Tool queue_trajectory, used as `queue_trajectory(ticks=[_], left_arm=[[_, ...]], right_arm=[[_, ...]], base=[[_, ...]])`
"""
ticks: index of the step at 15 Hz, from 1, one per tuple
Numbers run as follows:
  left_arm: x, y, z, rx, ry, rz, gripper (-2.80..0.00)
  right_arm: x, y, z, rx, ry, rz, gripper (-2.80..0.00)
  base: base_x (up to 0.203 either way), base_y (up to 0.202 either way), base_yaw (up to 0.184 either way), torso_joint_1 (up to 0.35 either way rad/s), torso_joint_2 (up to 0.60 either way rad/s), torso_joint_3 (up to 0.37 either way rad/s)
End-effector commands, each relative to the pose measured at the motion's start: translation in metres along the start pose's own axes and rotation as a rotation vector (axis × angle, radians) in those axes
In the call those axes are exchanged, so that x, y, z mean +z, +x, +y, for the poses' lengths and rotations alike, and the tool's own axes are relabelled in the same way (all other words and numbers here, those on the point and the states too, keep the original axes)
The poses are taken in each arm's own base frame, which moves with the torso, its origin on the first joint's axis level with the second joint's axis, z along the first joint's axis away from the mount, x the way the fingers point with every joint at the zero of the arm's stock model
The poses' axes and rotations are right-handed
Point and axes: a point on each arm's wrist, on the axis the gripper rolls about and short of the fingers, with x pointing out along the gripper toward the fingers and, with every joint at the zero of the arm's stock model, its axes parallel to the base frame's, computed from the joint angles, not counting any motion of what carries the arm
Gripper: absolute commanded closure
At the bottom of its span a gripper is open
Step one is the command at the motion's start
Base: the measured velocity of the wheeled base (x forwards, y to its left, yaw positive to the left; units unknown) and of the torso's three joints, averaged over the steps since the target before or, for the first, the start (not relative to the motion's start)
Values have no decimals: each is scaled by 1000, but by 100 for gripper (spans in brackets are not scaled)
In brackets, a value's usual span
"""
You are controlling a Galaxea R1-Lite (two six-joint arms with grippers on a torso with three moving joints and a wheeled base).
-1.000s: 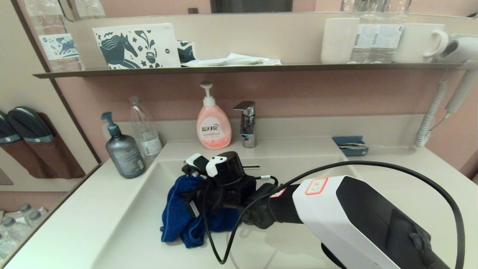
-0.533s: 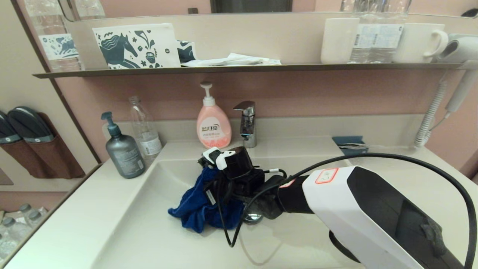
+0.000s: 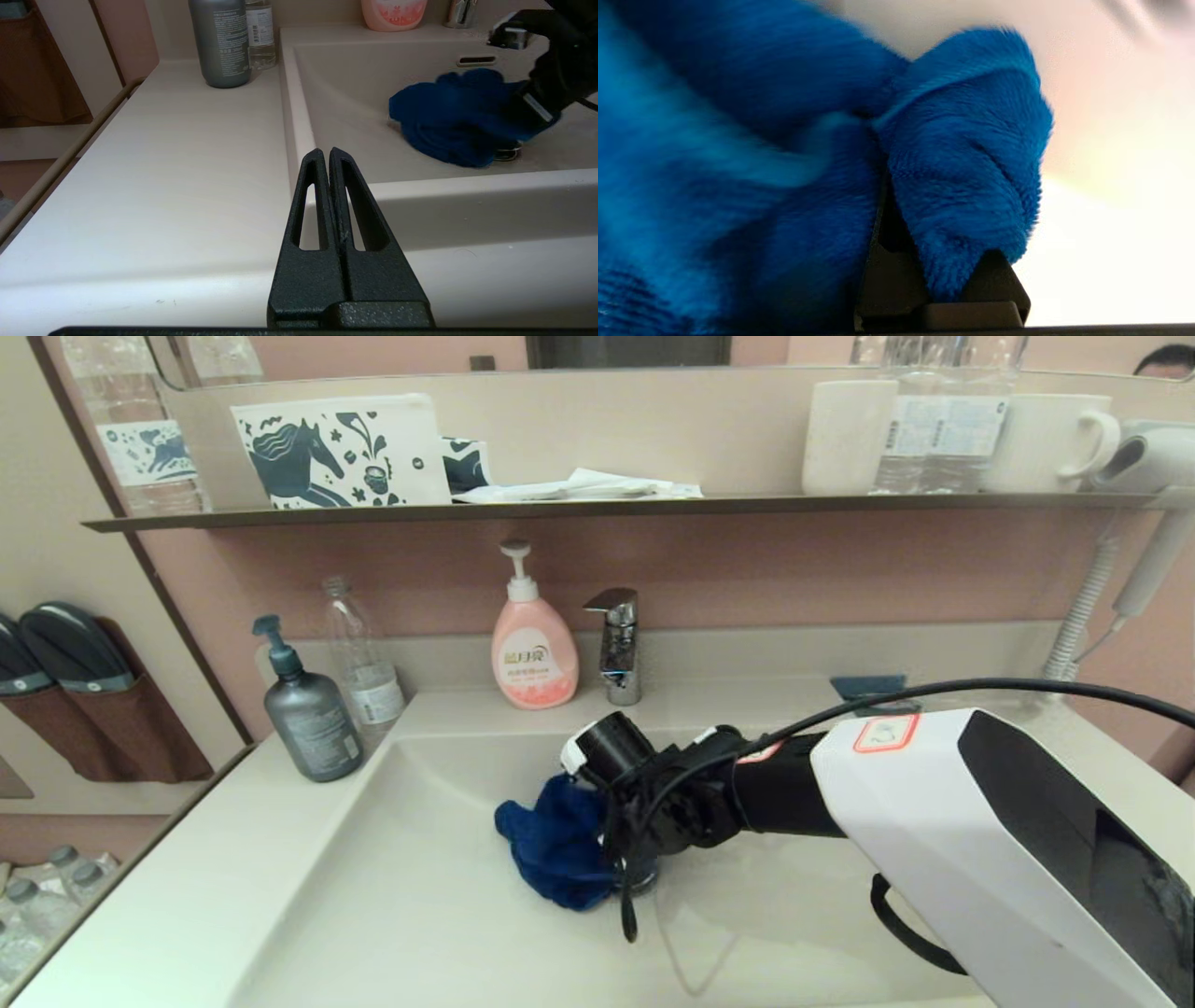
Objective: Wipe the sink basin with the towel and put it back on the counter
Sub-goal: Wipe the sink
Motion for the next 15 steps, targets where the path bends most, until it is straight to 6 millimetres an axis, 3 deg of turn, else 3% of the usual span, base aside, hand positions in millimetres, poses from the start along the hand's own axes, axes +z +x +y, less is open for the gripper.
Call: queue_trajectory(ticks=[1, 5, 8, 11, 15], left_arm=[[0, 0, 0, 0, 0, 1, 0], [0, 0, 0, 0, 0, 1, 0], [0, 0, 0, 0, 0, 1, 0], [0, 0, 0, 0, 0, 1, 0], [0, 0, 0, 0, 0, 1, 0]], right_arm=[[-9, -21, -18, -78, -17, 128, 0], [-21, -57, -59, -176, 13, 231, 0], [-35, -99, -94, -233, 18, 287, 0], [-57, -142, -126, -279, 33, 348, 0], [-90, -185, -165, -341, 105, 385, 0]], base=[[0, 0, 0, 0, 0, 0], [0, 0, 0, 0, 0, 0], [0, 0, 0, 0, 0, 0], [0, 0, 0, 0, 0, 0], [0, 0, 0, 0, 0, 0]])
